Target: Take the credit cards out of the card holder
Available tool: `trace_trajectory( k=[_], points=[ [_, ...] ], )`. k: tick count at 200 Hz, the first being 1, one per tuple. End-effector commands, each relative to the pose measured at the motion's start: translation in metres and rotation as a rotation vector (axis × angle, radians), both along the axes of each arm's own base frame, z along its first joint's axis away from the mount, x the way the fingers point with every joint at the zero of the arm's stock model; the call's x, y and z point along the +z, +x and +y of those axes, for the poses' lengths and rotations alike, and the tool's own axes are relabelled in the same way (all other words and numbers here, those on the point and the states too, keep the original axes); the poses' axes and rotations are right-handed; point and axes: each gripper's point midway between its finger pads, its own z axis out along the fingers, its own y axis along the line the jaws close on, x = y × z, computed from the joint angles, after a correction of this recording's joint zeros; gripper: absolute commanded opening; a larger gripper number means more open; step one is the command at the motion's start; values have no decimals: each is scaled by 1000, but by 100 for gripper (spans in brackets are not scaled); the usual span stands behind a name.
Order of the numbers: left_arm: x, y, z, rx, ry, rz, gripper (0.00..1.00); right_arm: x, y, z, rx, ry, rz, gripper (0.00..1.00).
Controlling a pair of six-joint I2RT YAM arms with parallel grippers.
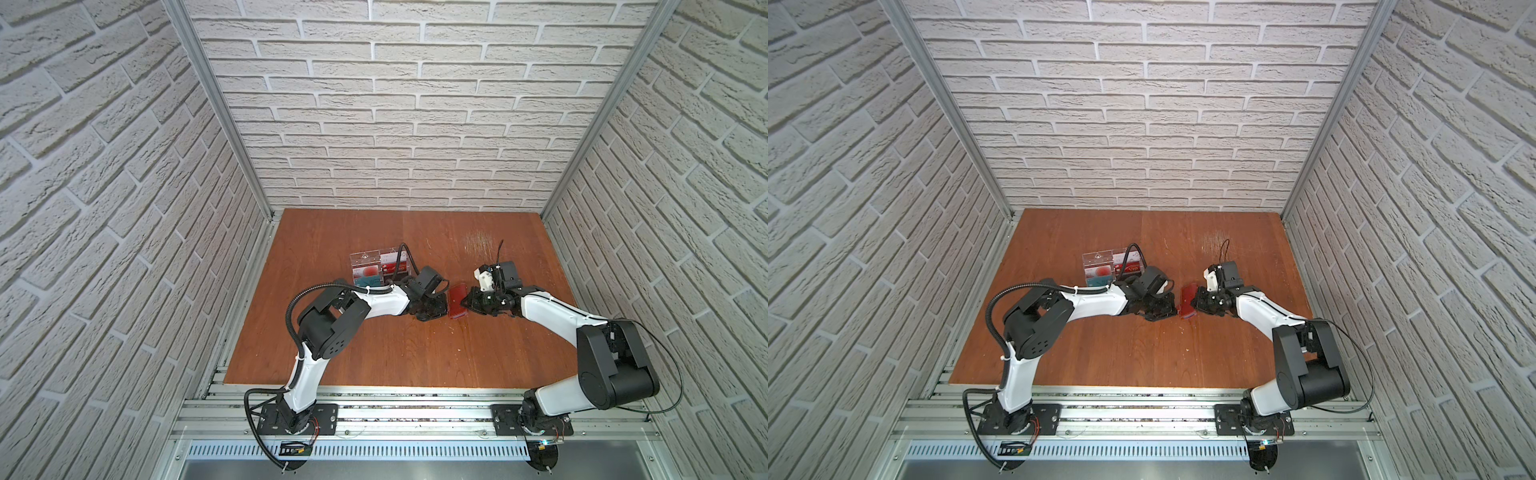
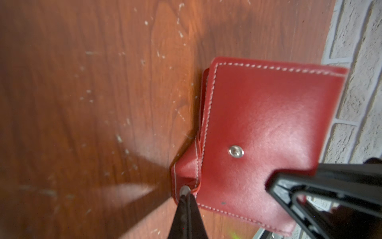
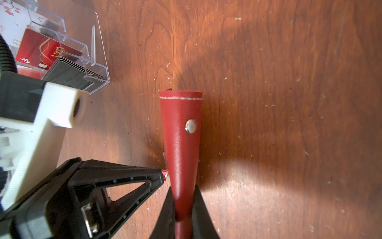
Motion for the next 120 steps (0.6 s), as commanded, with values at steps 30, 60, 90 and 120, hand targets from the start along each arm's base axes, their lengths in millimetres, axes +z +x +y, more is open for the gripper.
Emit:
trace_trajectory(
  k=[30, 60, 90, 120],
  points=[
    [16, -3, 20, 11, 62, -39, 0, -8, 7, -5, 1, -34, 5, 24],
    [19, -2, 26, 23, 66, -43, 0, -4, 4, -12, -5, -78, 8, 48],
    [27, -3, 33, 37, 60, -48, 0, 6, 2, -15, 1, -100, -6, 65],
    [44, -2, 40, 62, 36, -75, 0, 11, -1, -10, 22, -122, -10, 79]
  ],
)
